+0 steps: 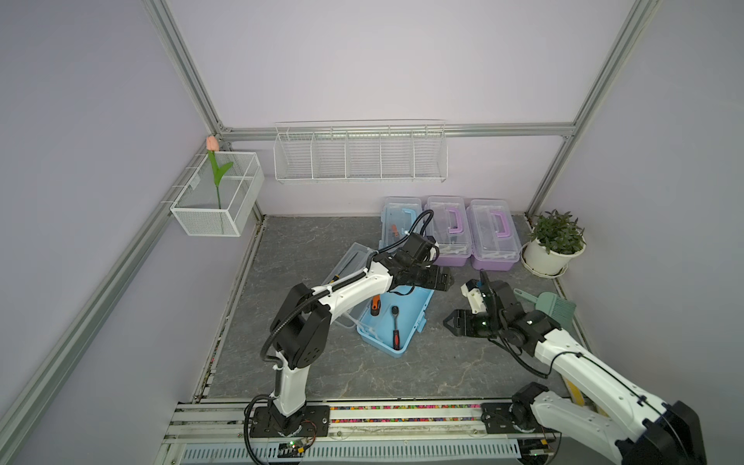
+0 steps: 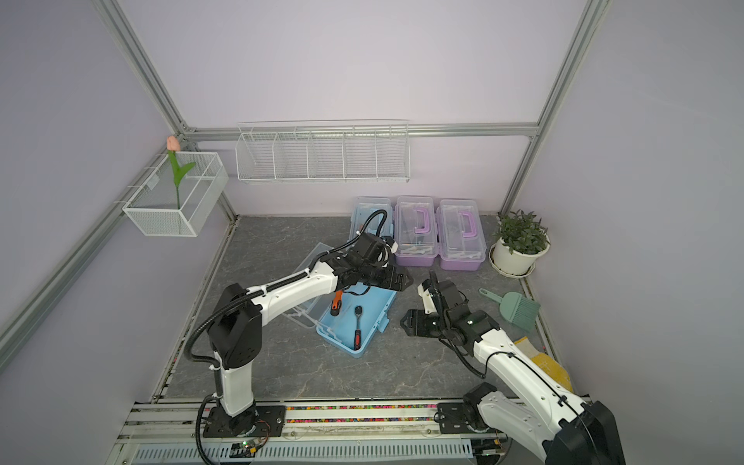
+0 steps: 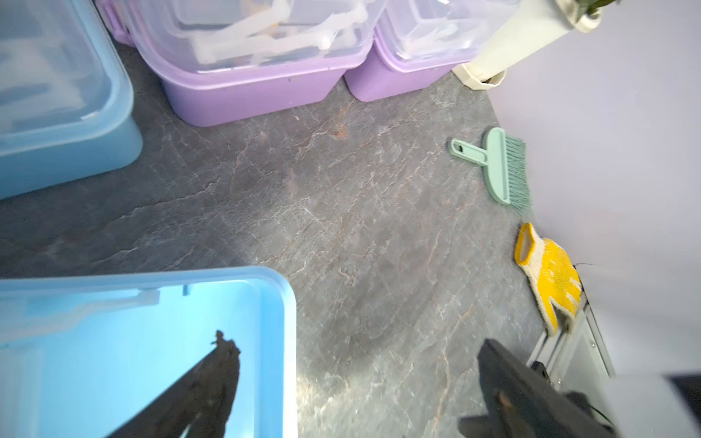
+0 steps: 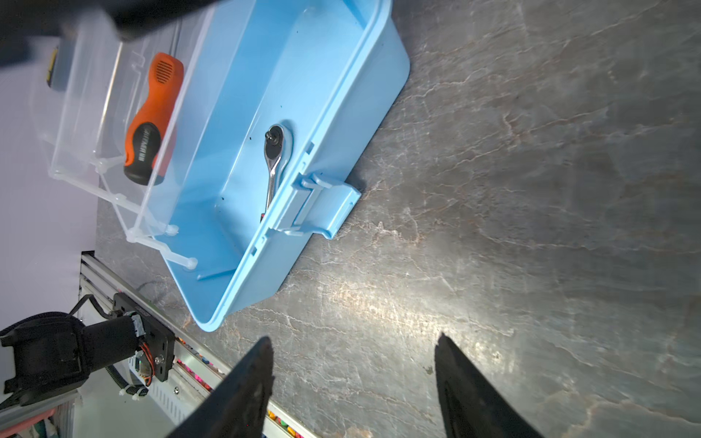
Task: Close toolboxes
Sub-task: Move the toolbox to the center of the board, then adjust the toolbox at the center of the board.
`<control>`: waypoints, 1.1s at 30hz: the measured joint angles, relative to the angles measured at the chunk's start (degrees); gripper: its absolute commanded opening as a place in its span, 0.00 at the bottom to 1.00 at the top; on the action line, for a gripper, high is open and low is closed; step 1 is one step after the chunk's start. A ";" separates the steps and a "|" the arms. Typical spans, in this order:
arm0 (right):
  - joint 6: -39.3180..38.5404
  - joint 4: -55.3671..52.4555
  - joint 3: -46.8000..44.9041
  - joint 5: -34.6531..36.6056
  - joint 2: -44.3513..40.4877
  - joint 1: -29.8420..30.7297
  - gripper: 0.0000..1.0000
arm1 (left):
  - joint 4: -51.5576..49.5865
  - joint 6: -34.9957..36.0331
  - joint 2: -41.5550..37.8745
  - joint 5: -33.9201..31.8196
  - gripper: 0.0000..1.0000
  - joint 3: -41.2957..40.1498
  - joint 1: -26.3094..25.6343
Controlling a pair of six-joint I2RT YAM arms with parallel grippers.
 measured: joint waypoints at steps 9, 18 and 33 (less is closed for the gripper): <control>5.90 10.54 0.74 3.93 7.48 6.29 0.60 | -14.36 7.15 -21.14 -8.44 0.98 -4.44 6.34; 6.99 11.67 10.29 7.43 22.32 9.53 0.54 | -13.86 6.14 -41.35 -10.45 0.94 -25.42 25.86; 5.44 2.75 19.10 11.41 31.74 11.76 0.35 | -13.55 4.81 -44.72 -10.21 0.94 -31.10 32.65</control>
